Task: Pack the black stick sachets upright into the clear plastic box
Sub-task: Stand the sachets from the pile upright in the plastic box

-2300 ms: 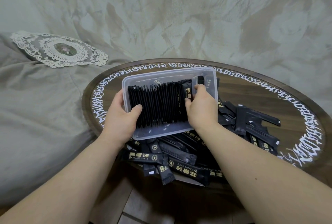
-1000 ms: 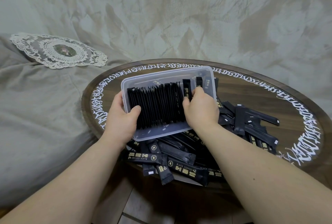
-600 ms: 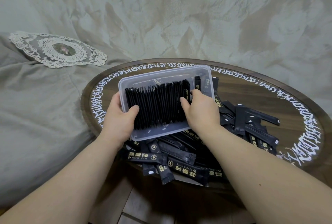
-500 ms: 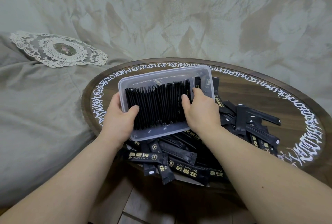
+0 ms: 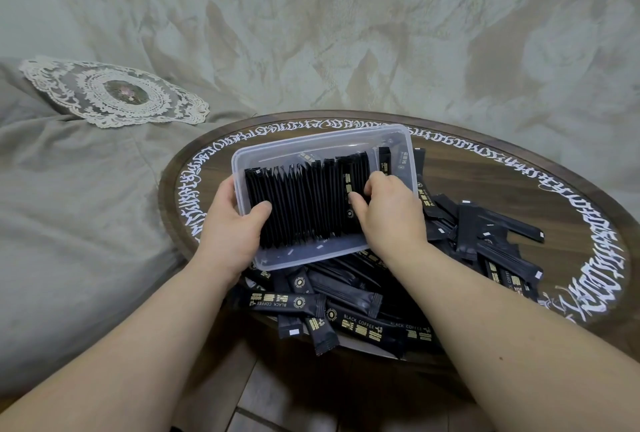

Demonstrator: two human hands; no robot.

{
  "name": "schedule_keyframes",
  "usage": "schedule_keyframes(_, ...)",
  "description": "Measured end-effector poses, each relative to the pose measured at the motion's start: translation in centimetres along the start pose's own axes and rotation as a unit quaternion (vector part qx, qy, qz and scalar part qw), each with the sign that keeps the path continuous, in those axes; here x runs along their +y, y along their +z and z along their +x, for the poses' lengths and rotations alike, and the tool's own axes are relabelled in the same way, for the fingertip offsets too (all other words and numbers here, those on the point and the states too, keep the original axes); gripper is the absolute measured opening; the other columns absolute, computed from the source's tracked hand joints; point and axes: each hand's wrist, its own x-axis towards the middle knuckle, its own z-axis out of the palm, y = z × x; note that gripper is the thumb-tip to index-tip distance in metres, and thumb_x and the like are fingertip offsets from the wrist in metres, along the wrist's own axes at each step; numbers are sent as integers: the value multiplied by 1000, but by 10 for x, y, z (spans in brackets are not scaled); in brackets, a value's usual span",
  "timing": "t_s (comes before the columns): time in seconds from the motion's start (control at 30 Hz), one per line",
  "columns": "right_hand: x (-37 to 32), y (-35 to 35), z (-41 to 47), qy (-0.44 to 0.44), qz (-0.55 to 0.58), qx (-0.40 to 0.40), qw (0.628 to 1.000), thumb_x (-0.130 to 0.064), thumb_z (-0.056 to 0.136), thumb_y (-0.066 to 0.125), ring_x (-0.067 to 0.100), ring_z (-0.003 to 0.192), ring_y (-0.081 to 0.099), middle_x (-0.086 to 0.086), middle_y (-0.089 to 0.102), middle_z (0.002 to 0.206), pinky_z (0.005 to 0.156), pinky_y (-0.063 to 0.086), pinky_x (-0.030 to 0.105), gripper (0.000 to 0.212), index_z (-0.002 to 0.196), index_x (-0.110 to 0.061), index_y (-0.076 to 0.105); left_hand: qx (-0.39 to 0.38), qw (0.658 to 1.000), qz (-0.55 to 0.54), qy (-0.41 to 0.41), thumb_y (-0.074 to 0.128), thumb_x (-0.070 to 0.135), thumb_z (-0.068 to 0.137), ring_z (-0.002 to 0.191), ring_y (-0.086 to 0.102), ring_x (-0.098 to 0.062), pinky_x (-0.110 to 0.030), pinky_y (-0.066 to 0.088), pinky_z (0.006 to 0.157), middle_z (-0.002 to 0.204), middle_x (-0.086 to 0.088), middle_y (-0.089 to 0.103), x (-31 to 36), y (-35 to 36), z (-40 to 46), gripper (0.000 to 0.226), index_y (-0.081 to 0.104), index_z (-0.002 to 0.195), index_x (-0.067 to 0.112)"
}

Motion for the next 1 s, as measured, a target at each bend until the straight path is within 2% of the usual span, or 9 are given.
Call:
schedule_keyframes(0.13, -2, -1, 0, 6, -11, 4, 1000, -41, 97, 46, 34, 90, 55, 7, 52, 104, 67, 35, 32, 30, 103, -12, 50, 4, 1000, -6, -2, 60, 6, 89, 102, 63, -6, -28, 48, 90, 110, 12, 66, 0, 1, 0, 44, 50, 120, 37)
schedule_keyframes(0.3, -5, -7, -5, -23, -63, -19, 998, -44, 96, 45, 33, 94, 56, 5, 49, 114, 68, 35, 32, 34, 111, -14, 47, 13, 1000, -23, -9, 60, 6, 90, 102, 64, -7, -29, 49, 89, 109, 9, 67, -2, 1, 2, 43, 52, 125, 29)
schedule_keyframes(0.4, -9, -8, -6, -31, -57, -13, 998, -49, 95, 44, 30, 96, 55, 5, 50, 114, 70, 36, 34, 39, 114, -15, 45, 11, 999, -38, -13, 59, 5, 90, 99, 65, -8, -28, 50, 86, 106, 7, 68, -3, 1, 2, 41, 53, 126, 25)
schedule_keyframes(0.5, -11, -9, -5, -19, -22, -10, 1000, -56, 90, 49, 27, 95, 55, 3, 50, 112, 70, 38, 34, 48, 114, -15, 41, 11, 999, -44, -12, 60, 7, 90, 100, 66, -9, -28, 50, 86, 107, 7, 69, -2, 2, 1, 42, 53, 127, 24)
schedule_keyframes(0.6, -12, -9, -5, -19, -53, -23, 998, -58, 86, 56, 26, 98, 53, 5, 44, 116, 68, 37, 32, 54, 114, -14, 41, 9, 999, -52, -9, 59, 5, 91, 99, 65, -7, -24, 49, 82, 106, 9, 68, 0, 3, 0, 39, 53, 122, 28)
schedule_keyframes(0.7, -13, -10, -3, -11, -74, -38, 996, -53, 88, 56, 28, 101, 50, 7, 40, 120, 67, 36, 32, 47, 114, -15, 43, 5, 998, -54, -13, 60, 6, 91, 99, 64, -7, -28, 50, 86, 107, 9, 67, 2, 6, -1, 39, 51, 118, 33)
schedule_keyframes(0.87, -14, -8, -3, -31, -69, -52, 996, -43, 98, 42, 28, 99, 48, 7, 39, 116, 65, 35, 33, 29, 109, -16, 46, 3, 999, -49, -14, 60, 7, 91, 104, 64, -12, -37, 50, 95, 112, 5, 66, 0, 4, -1, 40, 51, 122, 31)
schedule_keyframes(1.0, -10, -5, 0, -17, -86, -30, 996, -37, 100, 38, 30, 100, 48, 9, 41, 115, 67, 34, 33, 27, 110, -14, 48, 0, 998, -55, -17, 60, 7, 91, 104, 64, -12, -39, 51, 95, 112, 4, 66, 1, 5, -1, 40, 50, 122, 31)
